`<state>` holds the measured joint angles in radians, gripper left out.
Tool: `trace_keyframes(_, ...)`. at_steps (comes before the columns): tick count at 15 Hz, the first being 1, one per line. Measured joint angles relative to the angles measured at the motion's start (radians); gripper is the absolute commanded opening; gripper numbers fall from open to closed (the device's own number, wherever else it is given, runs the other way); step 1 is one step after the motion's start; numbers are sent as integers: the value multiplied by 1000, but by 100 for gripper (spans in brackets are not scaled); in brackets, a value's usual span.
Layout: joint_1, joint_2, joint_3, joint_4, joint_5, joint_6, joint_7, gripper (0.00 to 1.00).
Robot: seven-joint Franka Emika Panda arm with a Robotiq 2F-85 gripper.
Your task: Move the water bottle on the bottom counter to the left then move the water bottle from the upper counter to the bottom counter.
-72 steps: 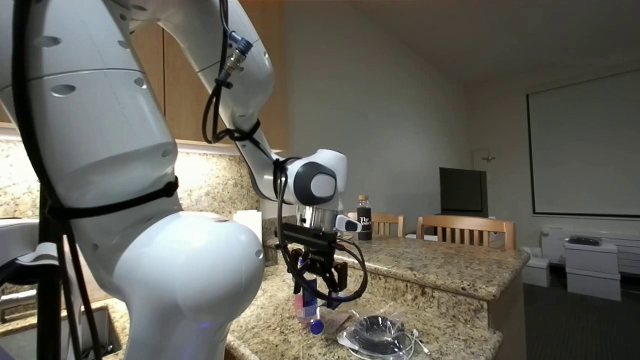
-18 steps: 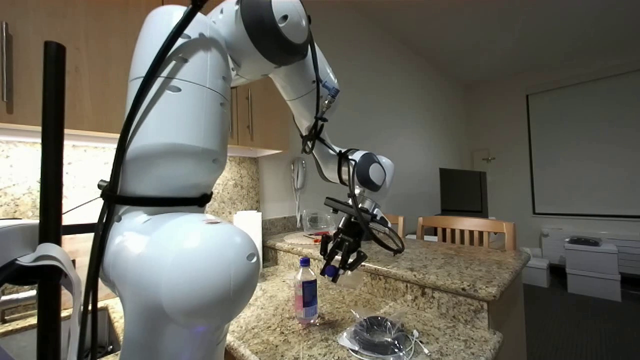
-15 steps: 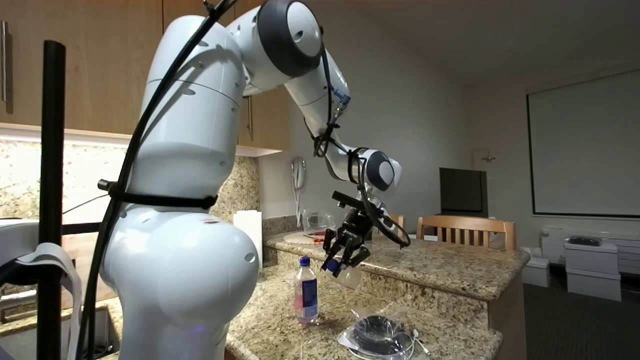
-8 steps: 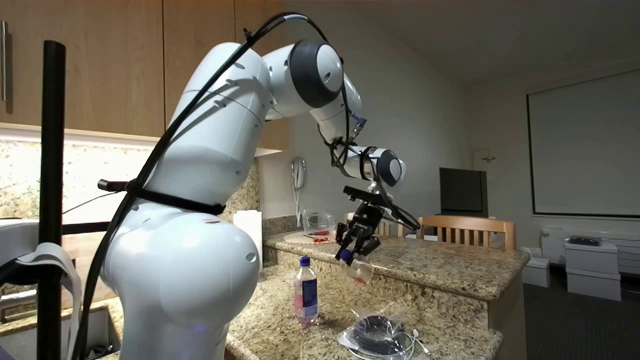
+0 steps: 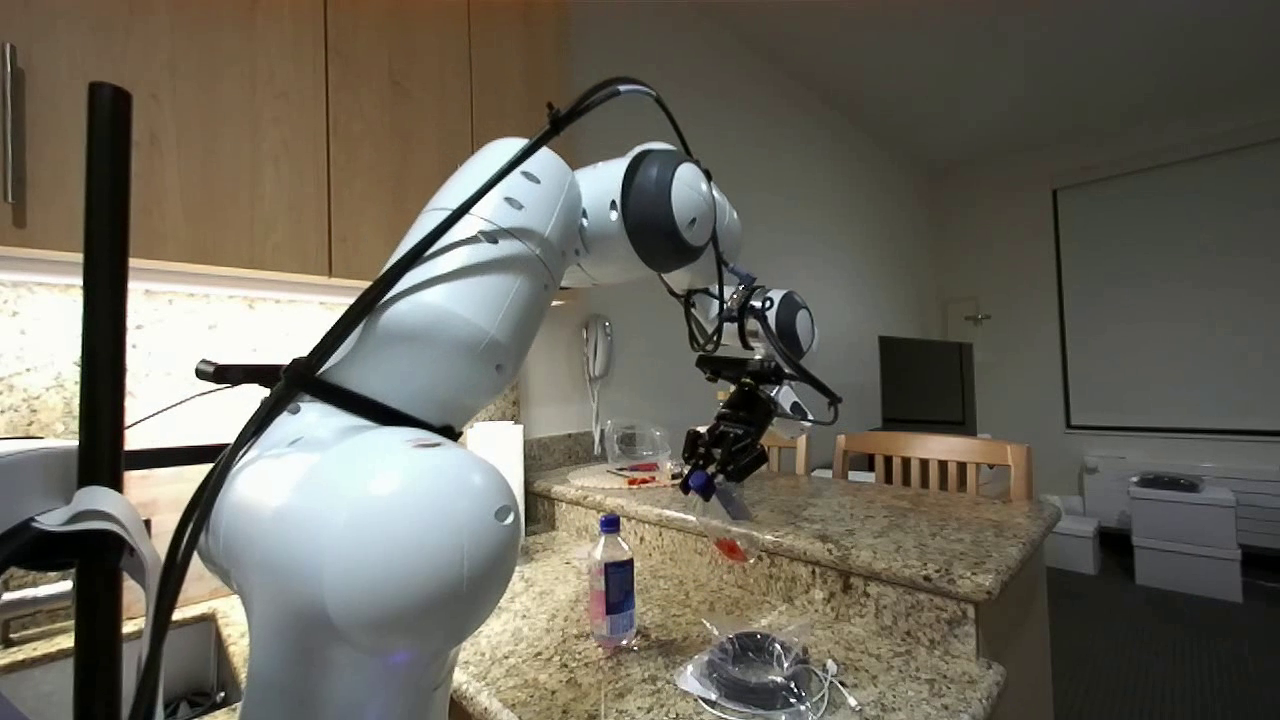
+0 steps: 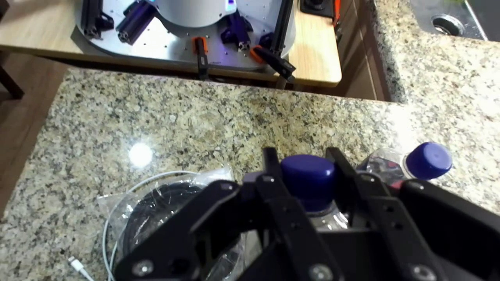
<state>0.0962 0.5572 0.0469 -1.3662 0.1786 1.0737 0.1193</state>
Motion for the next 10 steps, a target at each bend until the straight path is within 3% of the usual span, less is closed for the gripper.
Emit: trace_keyframes(10,1,201,-19,241,8,-401,62,14)
